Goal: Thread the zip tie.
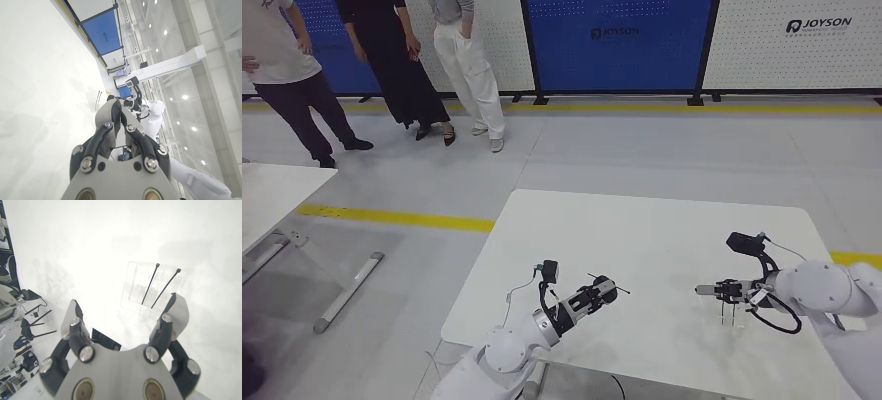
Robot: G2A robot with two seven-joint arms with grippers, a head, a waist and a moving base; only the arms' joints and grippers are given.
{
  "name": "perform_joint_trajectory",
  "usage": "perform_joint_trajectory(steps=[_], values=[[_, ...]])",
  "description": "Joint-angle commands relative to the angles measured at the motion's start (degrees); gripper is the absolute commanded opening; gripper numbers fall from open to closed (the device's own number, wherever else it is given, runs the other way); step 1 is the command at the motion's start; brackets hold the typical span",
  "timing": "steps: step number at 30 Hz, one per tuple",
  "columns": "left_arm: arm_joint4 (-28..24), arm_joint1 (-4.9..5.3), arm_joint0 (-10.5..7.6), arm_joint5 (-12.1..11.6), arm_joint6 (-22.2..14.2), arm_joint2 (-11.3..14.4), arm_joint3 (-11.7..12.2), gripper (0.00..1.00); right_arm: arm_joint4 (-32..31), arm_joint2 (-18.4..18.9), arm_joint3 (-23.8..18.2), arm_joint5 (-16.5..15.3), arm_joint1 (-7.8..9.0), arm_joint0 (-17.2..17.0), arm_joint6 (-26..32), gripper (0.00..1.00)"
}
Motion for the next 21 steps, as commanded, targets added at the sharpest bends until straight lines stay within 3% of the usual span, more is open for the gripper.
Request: perform_joint_trajectory(steps=[1,5,7,8,11,12,13,21], values=[[0.0,0.0,0.0,0.0,0.0,0.0,0.0,0.0,-0.05,-0.58,0.79,0.26,-0.22,0.47,0.14,0.91],[0.0,0.0,0.0,0.0,0.0,0.0,0.0,0.0,-0.12,-1.53,2.18,0.84,-0.64,1.28,0.27,0.74],[0.0,0.0,0.0,0.0,0.0,0.0,0.0,0.0,-0.37,-1.97,2.8,1.15,-0.82,1.67,0.38,0.57],[0.0,0.0,0.0,0.0,0.0,0.0,0.0,0.0,-0.43,-2.12,3.07,1.21,-0.88,1.79,0.44,0.53],[0.0,0.0,0.0,0.0,0.0,0.0,0.0,0.0,-0.51,-2.44,3.94,1.03,-1.04,2.1,0.72,0.55],[0.0,0.0,0.0,0.0,0.0,0.0,0.0,0.0,-0.58,-2.51,4.16,1.02,-1.08,2.18,0.82,0.48],[0.0,0.0,0.0,0.0,0.0,0.0,0.0,0.0,-0.67,-2.57,4.44,0.98,-1.12,2.26,0.91,0.47],[0.0,0.0,0.0,0.0,0.0,0.0,0.0,0.0,-1.33,-2.27,5.66,2.45,-1.21,2.19,0.64,0.49]])
